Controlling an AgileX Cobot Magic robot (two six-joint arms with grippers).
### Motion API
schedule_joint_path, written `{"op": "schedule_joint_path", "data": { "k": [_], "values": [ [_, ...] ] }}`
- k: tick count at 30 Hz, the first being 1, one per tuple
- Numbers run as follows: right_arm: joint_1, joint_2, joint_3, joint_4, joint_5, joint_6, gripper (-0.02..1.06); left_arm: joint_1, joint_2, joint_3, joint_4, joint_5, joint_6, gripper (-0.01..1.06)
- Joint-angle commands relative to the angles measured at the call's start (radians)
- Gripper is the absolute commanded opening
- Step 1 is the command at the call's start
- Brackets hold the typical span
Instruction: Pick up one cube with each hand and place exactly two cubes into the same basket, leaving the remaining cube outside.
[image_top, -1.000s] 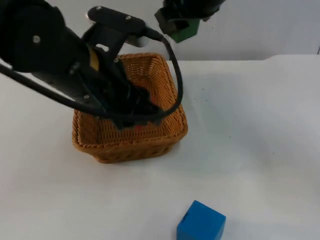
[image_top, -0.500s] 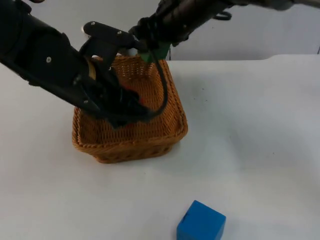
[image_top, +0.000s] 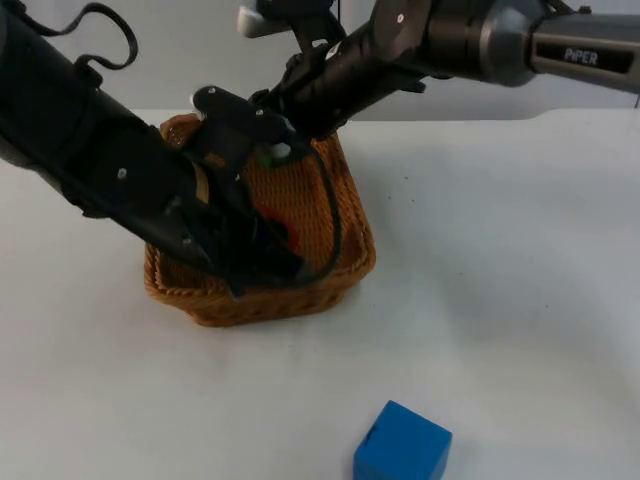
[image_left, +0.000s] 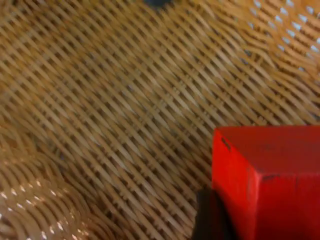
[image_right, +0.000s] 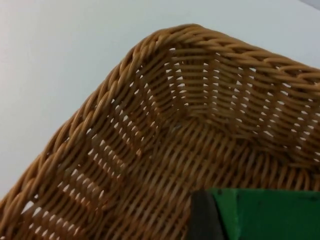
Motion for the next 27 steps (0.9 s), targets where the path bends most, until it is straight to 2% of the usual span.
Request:
{"op": "schedule_joint_path", "data": {
  "k": [1, 10, 12, 14, 15, 18, 20, 21, 25, 27],
  "values": [
    [0.007, -0.004, 0.006, 0.006, -0.031, -0.011, 0.0, 0.002, 0.007, -0.005, 0.008, -0.024, 0.001, 0.0],
    [0.007, -0.004, 0.006, -0.001, -0.033, -0.013, 0.03, 0.002, 0.007, -0.005, 0.008, -0.043, 0.001, 0.0],
    [0.007, -0.004, 0.006, -0.001, -0.033, -0.013, 0.11, 0.002, 0.007, -0.005, 0.008, -0.043, 0.001, 0.01],
    [0.007, -0.004, 0.006, -0.001, -0.029, -0.013, 0.27, 0.002, 0.007, -0.005, 0.008, -0.043, 0.001, 0.07],
    [0.007, -0.004, 0.006, -0.001, -0.029, -0.013, 0.27, 0.002, 0.007, -0.005, 0.008, -0.043, 0.001, 0.07],
    [0.007, -0.004, 0.006, -0.001, -0.029, -0.013, 0.47, 0.002, 0.007, -0.005, 0.008, -0.043, 0.001, 0.24],
    [0.007, -0.004, 0.006, -0.001, -0.029, -0.013, 0.57, 0.002, 0.007, -0.005, 0.008, -0.043, 0.001, 0.4],
    [0.007, -0.004, 0.006, -0.001, -0.029, -0.013, 0.57, 0.002, 0.007, -0.005, 0.008, -0.043, 0.001, 0.4],
    [0.007, -0.004, 0.004, -0.001, -0.029, -0.013, 0.73, 0.002, 0.007, -0.005, 0.008, -0.041, 0.001, 0.69],
    [0.007, -0.005, 0.004, -0.001, -0.029, -0.013, 0.74, 0.002, 0.007, -0.005, 0.008, -0.036, 0.001, 0.73]
  ]
}}
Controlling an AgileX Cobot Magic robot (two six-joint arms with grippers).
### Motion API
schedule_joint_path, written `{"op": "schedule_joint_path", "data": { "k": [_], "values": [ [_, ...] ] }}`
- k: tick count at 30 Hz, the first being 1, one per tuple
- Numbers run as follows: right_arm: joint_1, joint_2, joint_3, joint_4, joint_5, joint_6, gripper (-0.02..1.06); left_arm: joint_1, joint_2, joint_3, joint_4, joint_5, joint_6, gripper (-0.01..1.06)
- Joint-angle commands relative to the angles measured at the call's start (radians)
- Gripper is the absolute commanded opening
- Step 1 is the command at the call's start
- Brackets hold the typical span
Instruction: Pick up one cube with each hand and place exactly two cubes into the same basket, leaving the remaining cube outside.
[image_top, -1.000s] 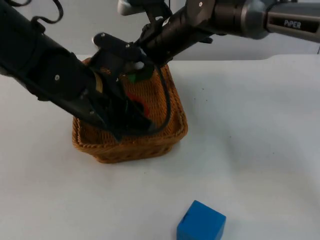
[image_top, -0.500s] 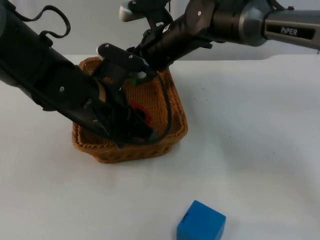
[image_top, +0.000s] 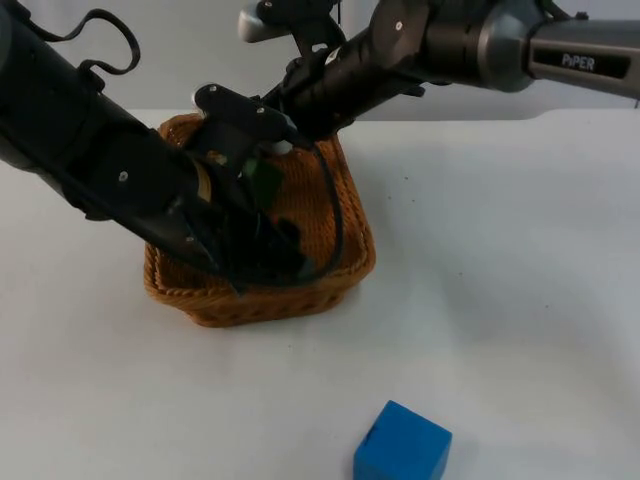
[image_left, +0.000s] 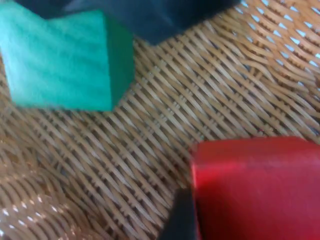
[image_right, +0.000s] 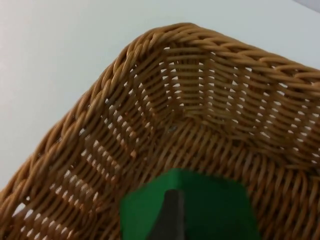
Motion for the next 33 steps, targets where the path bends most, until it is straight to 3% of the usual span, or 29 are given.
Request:
{"op": "schedule_joint_path", "data": {
  "k": [1, 13, 27, 33],
  "values": [
    [0.007, -0.013, 0.0, 0.001, -0.01, -0.007, 0.74, 0.002, -0.004, -0.002, 0.003, 0.0, 0.001, 0.77],
    [-0.017, -0.129, -0.004, 0.001, 0.028, -0.007, 0.74, 0.002, -0.144, -0.002, -0.002, 0.108, 0.001, 0.8],
    [-0.036, -0.347, -0.004, -0.055, 0.31, -0.007, 0.74, 0.002, -0.453, -0.002, -0.003, 0.296, -0.004, 0.8],
    [-0.036, -0.42, -0.004, -0.053, 0.476, 0.001, 0.74, 0.002, -0.56, -0.002, -0.029, 0.43, -0.011, 0.8]
  ]
}}
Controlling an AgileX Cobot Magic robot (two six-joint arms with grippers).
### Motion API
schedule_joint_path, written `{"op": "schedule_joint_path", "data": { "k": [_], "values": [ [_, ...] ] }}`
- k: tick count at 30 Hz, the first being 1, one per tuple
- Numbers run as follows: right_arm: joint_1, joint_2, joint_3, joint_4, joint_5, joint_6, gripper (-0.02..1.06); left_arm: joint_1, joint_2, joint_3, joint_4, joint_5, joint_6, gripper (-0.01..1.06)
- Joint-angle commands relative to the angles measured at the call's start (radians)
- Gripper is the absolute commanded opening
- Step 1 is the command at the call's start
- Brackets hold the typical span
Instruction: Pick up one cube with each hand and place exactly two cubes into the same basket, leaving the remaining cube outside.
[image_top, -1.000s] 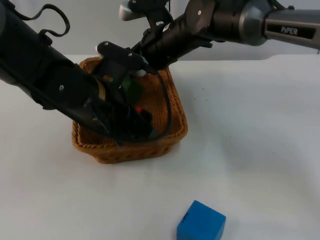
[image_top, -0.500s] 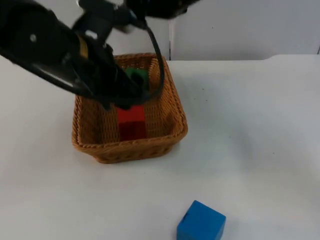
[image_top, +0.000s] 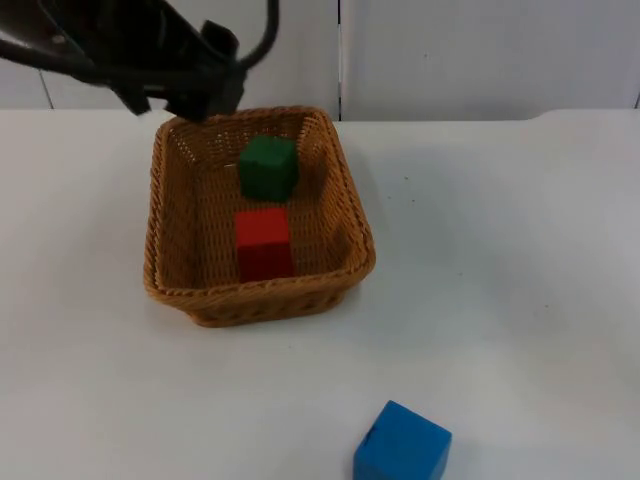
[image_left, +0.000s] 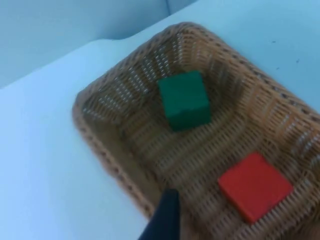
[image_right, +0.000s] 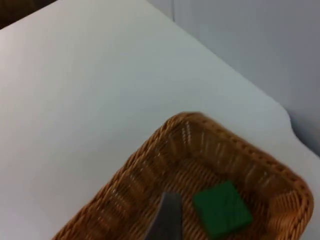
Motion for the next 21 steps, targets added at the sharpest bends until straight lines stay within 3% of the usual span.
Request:
{"op": "schedule_joint_path", "data": {
  "k": [1, 5, 10, 18, 21],
  "values": [
    [-0.003, -0.036, -0.004, -0.002, 0.073, 0.001, 0.74, 0.0, -0.04, -0.002, -0.022, 0.054, -0.009, 0.8],
    [-0.005, -0.068, -0.004, -0.011, 0.199, 0.009, 0.74, 0.0, -0.094, -0.002, -0.027, 0.145, -0.009, 0.8],
    [-0.005, -0.105, -0.004, -0.072, 0.274, 0.073, 0.74, 0.0, -0.148, -0.002, -0.041, 0.214, -0.009, 0.8],
    [-0.005, -0.195, 0.012, -0.109, 0.312, 0.086, 0.74, 0.0, -0.25, -0.002, -0.088, 0.318, -0.009, 0.8],
    [-0.005, -0.254, 0.081, -0.107, 0.312, 0.086, 0.74, 0.0, -0.317, -0.002, -0.101, 0.37, -0.009, 0.8]
  ]
}}
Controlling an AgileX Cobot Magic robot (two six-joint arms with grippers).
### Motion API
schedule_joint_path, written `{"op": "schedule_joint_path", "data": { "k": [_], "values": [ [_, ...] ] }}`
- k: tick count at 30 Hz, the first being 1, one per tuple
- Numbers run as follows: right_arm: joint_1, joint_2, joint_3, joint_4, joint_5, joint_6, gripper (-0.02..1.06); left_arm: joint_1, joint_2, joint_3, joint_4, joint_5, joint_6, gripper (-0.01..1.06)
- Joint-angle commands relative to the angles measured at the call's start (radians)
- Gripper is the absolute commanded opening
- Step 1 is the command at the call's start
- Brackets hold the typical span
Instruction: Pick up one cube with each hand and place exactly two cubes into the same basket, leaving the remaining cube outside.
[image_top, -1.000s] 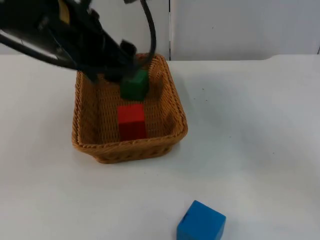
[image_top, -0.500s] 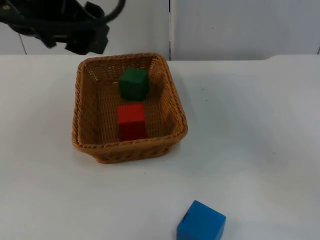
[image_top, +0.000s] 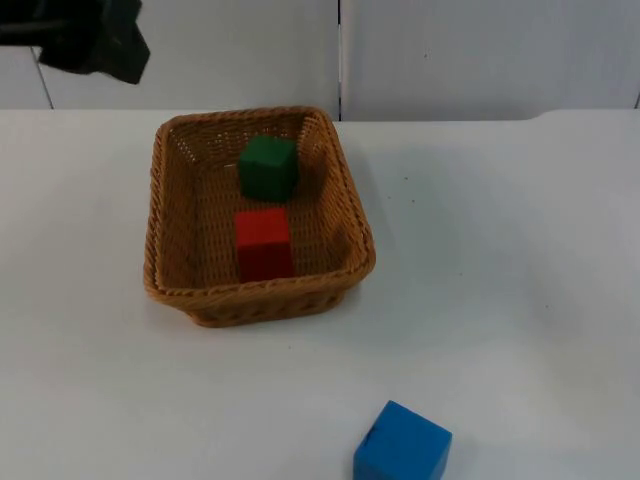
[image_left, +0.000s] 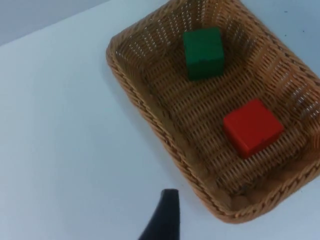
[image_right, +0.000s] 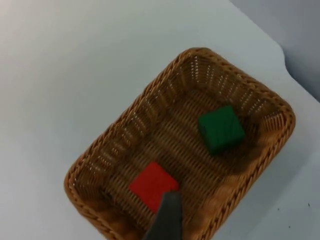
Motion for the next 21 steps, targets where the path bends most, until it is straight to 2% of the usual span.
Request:
{"op": "schedule_joint_path", "data": {
  "k": [1, 6, 9, 10, 15, 16, 21],
  "values": [
    [-0.005, -0.041, 0.041, -0.001, 0.01, 0.003, 0.74, 0.0, -0.043, -0.002, -0.02, 0.036, -0.009, 0.8],
    [-0.005, -0.103, 0.164, -0.001, -0.018, 0.003, 0.74, 0.0, -0.127, -0.001, -0.046, 0.079, -0.005, 0.8],
    [-0.005, -0.161, 0.284, 0.0, -0.073, 0.003, 0.74, 0.0, -0.2, 0.005, -0.05, 0.128, -0.003, 0.8],
    [-0.005, -0.161, 0.284, 0.0, -0.073, 0.003, 0.74, 0.0, -0.2, 0.005, -0.05, 0.128, -0.003, 0.8],
    [-0.005, -0.278, 0.503, 0.003, -0.208, 0.003, 0.74, 0.0, -0.32, 0.076, -0.069, 0.126, -0.003, 0.8],
    [-0.005, -0.278, 0.503, 0.003, -0.208, 0.003, 0.74, 0.0, -0.32, 0.076, -0.069, 0.126, -0.003, 0.8],
    [-0.005, -0.403, 0.706, 0.018, -0.302, 0.01, 0.74, 0.0, -0.442, 0.138, -0.08, 0.125, -0.003, 0.8]
  ]
}}
